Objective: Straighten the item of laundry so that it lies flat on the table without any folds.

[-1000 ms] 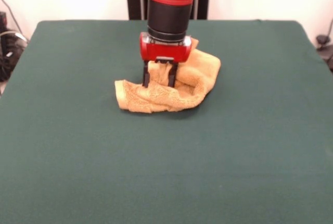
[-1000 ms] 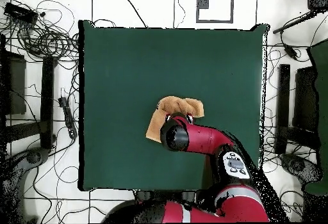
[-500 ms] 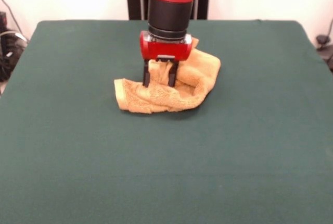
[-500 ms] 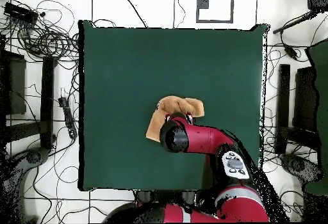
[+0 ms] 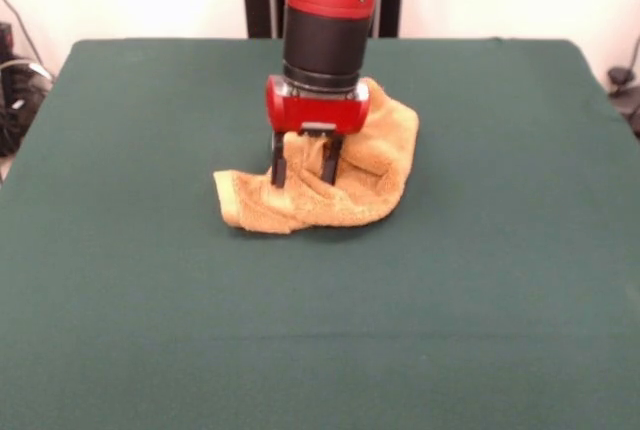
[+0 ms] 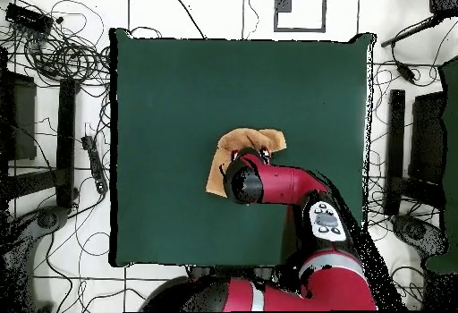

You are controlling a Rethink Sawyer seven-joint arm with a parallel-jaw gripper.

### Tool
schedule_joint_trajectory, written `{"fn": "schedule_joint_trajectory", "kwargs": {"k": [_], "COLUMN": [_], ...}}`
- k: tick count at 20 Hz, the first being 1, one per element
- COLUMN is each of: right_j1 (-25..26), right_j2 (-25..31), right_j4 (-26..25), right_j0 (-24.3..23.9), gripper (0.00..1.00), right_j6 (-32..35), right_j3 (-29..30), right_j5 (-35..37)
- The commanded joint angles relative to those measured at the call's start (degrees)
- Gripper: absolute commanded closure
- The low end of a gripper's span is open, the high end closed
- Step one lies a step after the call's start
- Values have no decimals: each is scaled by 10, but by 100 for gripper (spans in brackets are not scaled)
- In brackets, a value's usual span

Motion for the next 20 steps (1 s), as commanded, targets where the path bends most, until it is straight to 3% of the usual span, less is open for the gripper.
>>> {"fn": "schedule_joint_trajectory", "kwargs": {"k": [1,9,20], "right_j1": [66,102,107], "right_j2": [74,83,108], "right_j4": [18,17,-6], "right_j0": [28,31,16], "gripper": [0,0,0], "right_j6": [32,33,20], "right_j3": [-127,-209,-234], "right_j5": [66,96,122]}}
